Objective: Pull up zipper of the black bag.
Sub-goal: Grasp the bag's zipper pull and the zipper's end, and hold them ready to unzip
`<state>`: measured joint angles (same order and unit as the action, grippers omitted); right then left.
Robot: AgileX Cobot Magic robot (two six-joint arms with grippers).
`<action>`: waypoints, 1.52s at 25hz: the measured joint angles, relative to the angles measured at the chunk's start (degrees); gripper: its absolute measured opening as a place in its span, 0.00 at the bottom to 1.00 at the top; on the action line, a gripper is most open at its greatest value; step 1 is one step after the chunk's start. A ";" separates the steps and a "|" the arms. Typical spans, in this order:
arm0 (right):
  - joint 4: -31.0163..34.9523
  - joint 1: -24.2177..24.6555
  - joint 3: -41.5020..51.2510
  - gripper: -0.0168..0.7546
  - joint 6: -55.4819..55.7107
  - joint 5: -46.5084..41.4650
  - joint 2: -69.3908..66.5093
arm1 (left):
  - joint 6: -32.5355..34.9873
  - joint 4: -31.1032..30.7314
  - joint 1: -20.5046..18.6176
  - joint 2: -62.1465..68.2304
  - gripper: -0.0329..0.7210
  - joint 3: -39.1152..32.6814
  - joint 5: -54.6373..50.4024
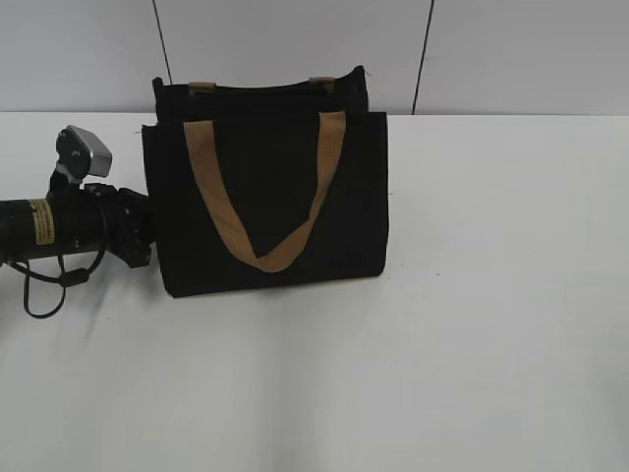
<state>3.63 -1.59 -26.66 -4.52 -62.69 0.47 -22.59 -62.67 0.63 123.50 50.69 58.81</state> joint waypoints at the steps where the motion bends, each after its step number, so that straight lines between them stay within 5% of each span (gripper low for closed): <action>1: 0.00 0.00 0.00 0.55 0.00 0.00 0.00 | 0.00 0.00 0.00 0.00 0.14 0.00 0.11; 11: 0.00 0.00 0.00 0.55 0.00 0.00 0.00 | -0.10 0.00 0.00 0.00 0.15 0.00 3.24; 19: 0.00 0.00 0.00 0.55 0.00 0.00 0.00 | -2.45 0.24 0.00 0.00 0.34 0.00 3.49; 25: 0.00 0.00 0.00 0.55 0.00 0.00 0.00 | -2.55 0.29 0.00 0.00 0.35 0.00 3.29; 38: 0.00 0.00 0.00 0.55 0.00 0.00 0.00 | -2.64 0.17 0.00 0.00 0.07 0.00 2.32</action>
<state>3.63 -1.59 -26.66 -4.52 -62.69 0.47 -25.22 -62.50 0.63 123.50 50.69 61.14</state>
